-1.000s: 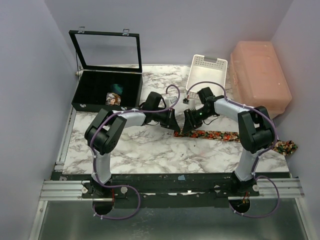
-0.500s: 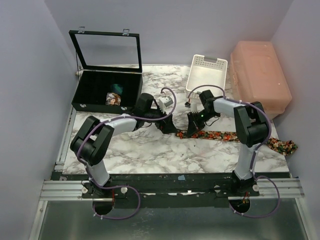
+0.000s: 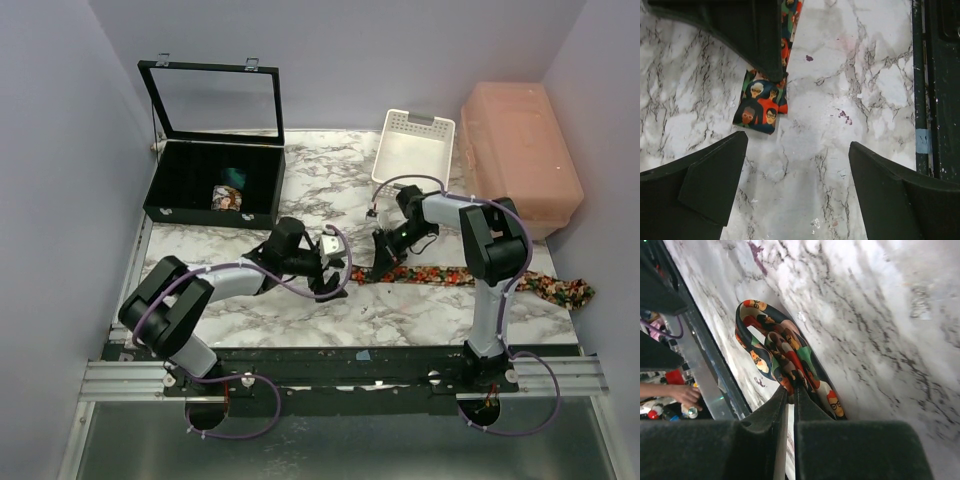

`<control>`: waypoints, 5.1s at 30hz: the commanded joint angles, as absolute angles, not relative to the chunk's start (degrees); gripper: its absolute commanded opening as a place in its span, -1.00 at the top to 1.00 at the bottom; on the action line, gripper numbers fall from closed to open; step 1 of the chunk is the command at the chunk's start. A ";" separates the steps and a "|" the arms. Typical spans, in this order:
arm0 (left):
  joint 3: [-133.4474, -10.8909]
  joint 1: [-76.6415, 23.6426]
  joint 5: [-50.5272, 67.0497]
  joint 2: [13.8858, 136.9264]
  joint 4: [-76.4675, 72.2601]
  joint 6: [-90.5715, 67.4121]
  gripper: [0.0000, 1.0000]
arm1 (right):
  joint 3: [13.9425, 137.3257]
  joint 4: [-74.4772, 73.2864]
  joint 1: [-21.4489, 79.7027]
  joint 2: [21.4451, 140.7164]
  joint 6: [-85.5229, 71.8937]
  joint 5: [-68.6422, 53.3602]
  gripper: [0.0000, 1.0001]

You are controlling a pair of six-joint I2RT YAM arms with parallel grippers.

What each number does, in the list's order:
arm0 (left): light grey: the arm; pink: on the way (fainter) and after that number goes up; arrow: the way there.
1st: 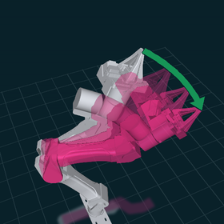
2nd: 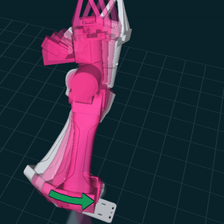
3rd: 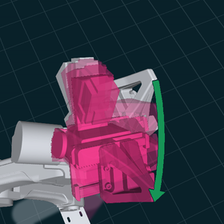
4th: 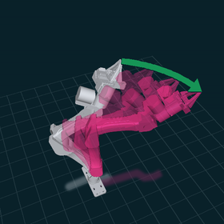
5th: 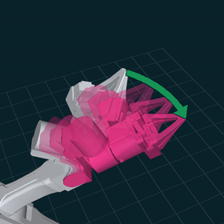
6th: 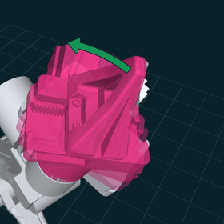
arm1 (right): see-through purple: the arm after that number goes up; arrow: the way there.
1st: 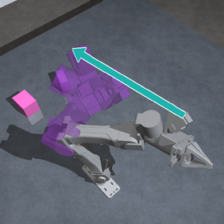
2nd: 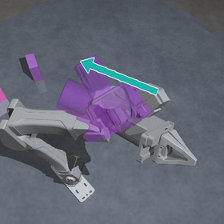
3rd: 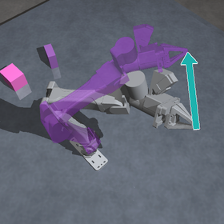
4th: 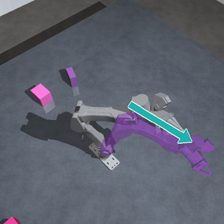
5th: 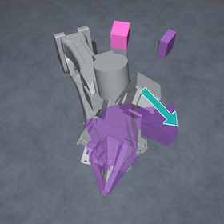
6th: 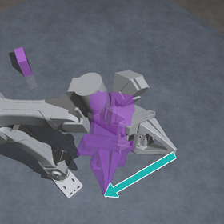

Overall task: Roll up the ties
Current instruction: Roll the tie at the center of the board.

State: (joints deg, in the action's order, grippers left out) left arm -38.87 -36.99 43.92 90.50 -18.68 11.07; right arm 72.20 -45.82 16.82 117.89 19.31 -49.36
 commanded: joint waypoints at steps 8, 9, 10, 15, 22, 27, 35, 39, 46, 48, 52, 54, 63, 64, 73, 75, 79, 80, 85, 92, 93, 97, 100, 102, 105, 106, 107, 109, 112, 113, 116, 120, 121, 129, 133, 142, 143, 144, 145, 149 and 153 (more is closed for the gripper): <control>-36.28 -42.83 33.67 91.23 -27.91 20.96 -0.87 | 71.49 -47.02 19.15 118.90 22.08 -49.82 0.82; -37.15 -43.17 33.02 92.46 -28.12 20.92 -0.88 | 71.74 -47.07 19.19 118.98 21.94 -49.83 0.81; -38.02 -43.53 31.87 93.41 -28.12 20.84 -0.89 | 71.88 -46.96 19.22 119.00 21.72 -49.95 0.81; -41.73 -45.34 29.06 98.04 -27.77 22.10 -0.90 | 73.17 -48.12 19.25 118.91 22.24 -50.22 0.79; -45.58 -46.66 27.90 102.77 -25.30 23.20 -0.71 | 74.81 -50.66 19.25 117.86 22.51 -51.32 0.75; -46.58 -46.84 26.13 104.49 -23.07 23.95 -0.35 | 76.05 -51.68 19.25 118.20 22.68 -51.75 0.74; -45.71 -46.77 28.05 103.70 -19.64 26.10 0.25 | 77.54 -53.99 19.07 118.25 23.58 -50.89 0.70; -45.35 -46.81 29.18 102.69 -17.95 25.45 0.45 | 77.52 -54.34 18.45 119.41 23.40 -49.41 0.69; -42.21 -46.04 29.27 100.39 -20.19 22.53 -0.18 | 76.27 -50.46 18.32 121.32 20.54 -45.27 0.74; -40.97 -45.49 29.37 99.44 -21.55 22.34 -0.32 | 76.55 -50.54 18.35 122.62 20.53 -45.18 0.76; -39.57 -44.25 28.83 98.61 -23.20 23.02 -0.39 | 75.73 -50.23 18.37 123.37 21.22 -44.27 0.77; -39.94 -44.01 28.26 99.13 -23.20 23.03 -0.39 | 75.29 -50.34 18.37 123.56 21.57 -43.80 0.77; -40.25 -43.88 28.09 98.85 -21.85 23.93 -0.05 | 73.41 -49.07 17.91 123.66 21.36 -41.21 0.78; -40.34 -43.86 28.33 98.69 -21.60 23.82 0.05 | 73.38 -48.96 17.90 123.78 21.36 -40.98 0.78; -42.92 -44.54 34.01 97.40 -21.11 20.90 0.21 | 74.09 -48.46 17.78 123.97 20.27 -42.04 0.78; -44.86 -45.24 33.97 98.47 -21.01 19.44 0.21 | 74.18 -48.44 17.78 123.79 19.94 -42.80 0.77; -48.72 -46.49 33.69 101.64 -20.79 18.39 0.21 | 74.61 -48.44 17.82 123.48 19.44 -44.35 0.75; -49.59 -46.63 33.44 102.60 -20.50 18.10 0.21 | 74.77 -48.55 17.76 123.33 19.33 -44.59 0.74; -53.89 -46.68 32.80 106.66 -16.88 17.95 0.28 | 75.15 -49.01 17.75 122.02 19.08 -46.28 0.70; -52.12 -46.73 31.03 107.12 -14.35 20.83 0.34 | 75.64 -49.78 17.37 120.26 18.65 -46.67 0.67; -51.68 -46.61 31.05 106.82 -14.35 20.76 0.35 | 75.75 -50.28 17.19 120.05 18.84 -46.60 0.65; -50.89 -46.02 31.29 106.21 -14.15 19.60 0.37 | 76.96 -53.27 15.89 119.27 19.50 -46.67 0.40; -51.07 -45.72 31.26 106.26 -13.97 19.16 0.38 | 77.43 -54.03 15.04 118.18 19.30 -47.18 0.35; -51.03 -45.71 31.43 106.34 -13.97 19.25 0.38 | 77.60 -54.01 15.03 118.36 18.99 -48.65 0.37; -51.37 -45.73 31.48 106.35 -13.80 19.34 0.38 | 77.94 -54.31 15.03 119.89 18.24 -52.31 0.42; -51.45 -45.70 31.46 106.35 -13.71 19.25 0.38 | 78.04 -54.40 15.02 120.40 18.14 -53.04 0.42; -51.49 -45.66 31.31 106.35 -13.67 19.17 0.38 | 78.21 -54.58 14.99 120.71 18.13 -53.60 0.41; -51.58 -45.68 31.36 106.35 -13.62 19.07 0.38 | 78.40 -54.83 15.11 121.18 18.12 -53.76 0.31; -51.50 -45.70 31.44 106.51 -13.62 18.81 0.38 | 78.40 -54.92 15.12 121.77 18.34 -53.45 0.30; -51.59 -45.63 31.41 106.59 -13.62 18.81 0.38 | 78.40 -54.88 15.18 122.17 18.29 -53.73 0.30; -51.92 -45.62 31.23 106.90 -13.70 18.39 0.38 | 78.40 -54.73 15.85 123.34 18.19 -53.36 0.31; -52.18 -45.70 31.07 106.68 -13.47 17.85 0.38 | 78.35 -54.01 16.06 123.90 18.55 -51.96 0.72; -51.98 -45.70 31.07 106.50 -13.53 17.84 0.37 | 78.62 -54.01 16.02 123.66 18.73 -51.17 0.83; -45.05 -42.38 33.09 100.14 -22.88 15.05 -0.42 | 78.31 -53.05 15.99 123.45 19.27 -42.27 0.99; -43.86 -41.58 32.21 98.63 -22.94 15.73 -0.47 | 76.55 -51.72 16.00 123.50 19.25 -41.23 0.99; -45.60 -41.57 35.10 102.22 -18.92 20.46 -0.17 | 75.93 -50.11 16.00 123.48 19.25 -39.57 0.99; -45.77 -41.65 35.69 102.31 -18.37 21.07 -0.07 | 75.94 -50.04 15.95 123.61 19.25 -39.49 0.99; -45.94 -41.66 36.23 102.31 -17.76 21.62 0.03 | 75.87 -49.84 15.95 123.62 19.22 -39.34 0.99; -46.11 -41.66 36.66 102.30 -17.30 21.99 0.11 | 75.85 -49.71 15.99 123.66 19.18 -39.29 0.99; -47.20 -42.03 39.60 101.07 -16.24 20.93 0.32 | 76.19 -49.41 16.00 123.86 18.83 -39.21 0.99; -48.91 -43.51 40.01 100.89 -17.73 17.39 0.33 | 76.37 -49.09 16.00 123.78 18.10 -39.70 0.99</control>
State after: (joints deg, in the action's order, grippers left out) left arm -46.22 -41.89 36.01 101.60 -17.02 19.86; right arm 77.47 -53.52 15.90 122.58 17.15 -48.23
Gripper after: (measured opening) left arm 0.339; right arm 0.008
